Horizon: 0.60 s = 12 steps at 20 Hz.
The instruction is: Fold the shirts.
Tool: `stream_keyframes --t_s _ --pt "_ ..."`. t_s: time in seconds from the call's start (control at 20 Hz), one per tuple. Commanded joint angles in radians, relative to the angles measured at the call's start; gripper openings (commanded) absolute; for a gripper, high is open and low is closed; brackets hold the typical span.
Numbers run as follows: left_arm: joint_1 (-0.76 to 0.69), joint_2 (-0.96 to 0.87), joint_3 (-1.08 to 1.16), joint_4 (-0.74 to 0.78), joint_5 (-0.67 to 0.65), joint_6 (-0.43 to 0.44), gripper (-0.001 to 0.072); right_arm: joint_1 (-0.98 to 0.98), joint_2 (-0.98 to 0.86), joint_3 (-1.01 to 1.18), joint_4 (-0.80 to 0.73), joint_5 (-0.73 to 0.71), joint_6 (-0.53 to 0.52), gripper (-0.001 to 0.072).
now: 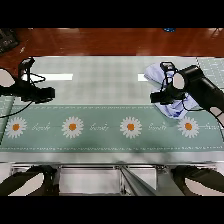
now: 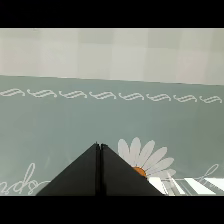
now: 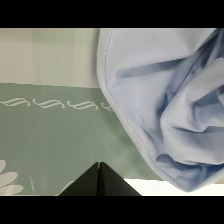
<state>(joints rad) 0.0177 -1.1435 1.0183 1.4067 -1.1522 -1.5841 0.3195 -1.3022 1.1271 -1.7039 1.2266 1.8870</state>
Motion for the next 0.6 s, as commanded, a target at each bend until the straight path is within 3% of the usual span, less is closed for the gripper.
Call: stream_keyframes --t_s 0.0,0.2,0.45,0.5,0.55 --pt "0.000 -0.001 0.000 0.000 0.011 0.000 0.0019 -0.001 -0.001 0.001 -0.001 -0.006 0.000 0.0029" --pt "0.000 -0.001 0.000 -0.003 0.201 0.000 0.0019 0.000 -0.001 0.001 -0.005 -0.153 0.001 0.0028" --pt "0.000 -0.003 0.000 -0.004 0.285 -0.001 0.0021 0.000 -0.002 0.001 0.004 -0.169 0.038 0.0029" --pt "-0.001 -0.004 0.000 -0.004 0.303 -0.001 0.0053 0.000 -0.004 0.001 0.017 -0.202 0.074 0.0029" --pt "-0.001 -0.007 0.000 -0.004 0.320 0.000 0.0160 0.000 -0.005 0.001 0.019 -0.262 0.071 0.0049"
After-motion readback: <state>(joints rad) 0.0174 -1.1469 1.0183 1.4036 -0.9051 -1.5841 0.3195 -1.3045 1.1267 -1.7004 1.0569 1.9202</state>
